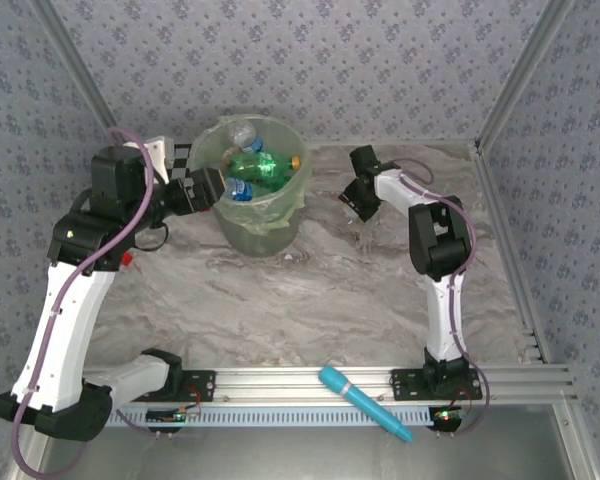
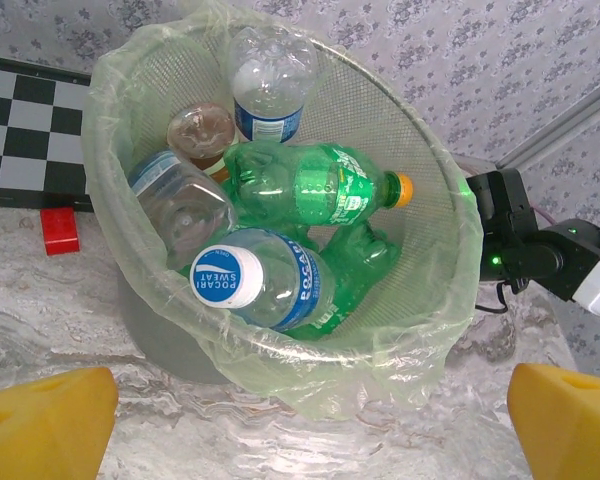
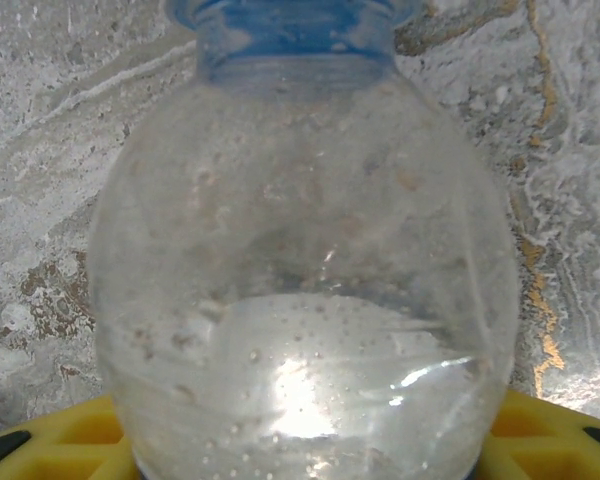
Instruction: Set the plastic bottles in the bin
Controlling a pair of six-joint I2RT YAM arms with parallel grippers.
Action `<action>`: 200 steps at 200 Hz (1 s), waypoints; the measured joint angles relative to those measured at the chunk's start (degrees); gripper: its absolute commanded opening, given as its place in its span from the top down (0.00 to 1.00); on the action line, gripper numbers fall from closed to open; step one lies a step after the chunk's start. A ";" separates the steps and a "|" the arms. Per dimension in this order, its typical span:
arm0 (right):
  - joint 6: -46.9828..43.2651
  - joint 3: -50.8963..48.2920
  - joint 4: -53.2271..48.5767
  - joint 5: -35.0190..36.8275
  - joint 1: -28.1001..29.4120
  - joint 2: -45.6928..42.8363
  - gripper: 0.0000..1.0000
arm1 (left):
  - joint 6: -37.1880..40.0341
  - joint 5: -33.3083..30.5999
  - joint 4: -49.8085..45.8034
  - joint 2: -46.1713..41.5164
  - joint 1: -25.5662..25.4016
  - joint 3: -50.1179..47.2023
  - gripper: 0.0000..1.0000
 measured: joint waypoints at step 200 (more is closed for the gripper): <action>-50.23 37.79 -7.48 22.47 21.03 -14.23 0.46 | 0.46 -2.73 0.50 -2.21 0.11 -0.02 0.00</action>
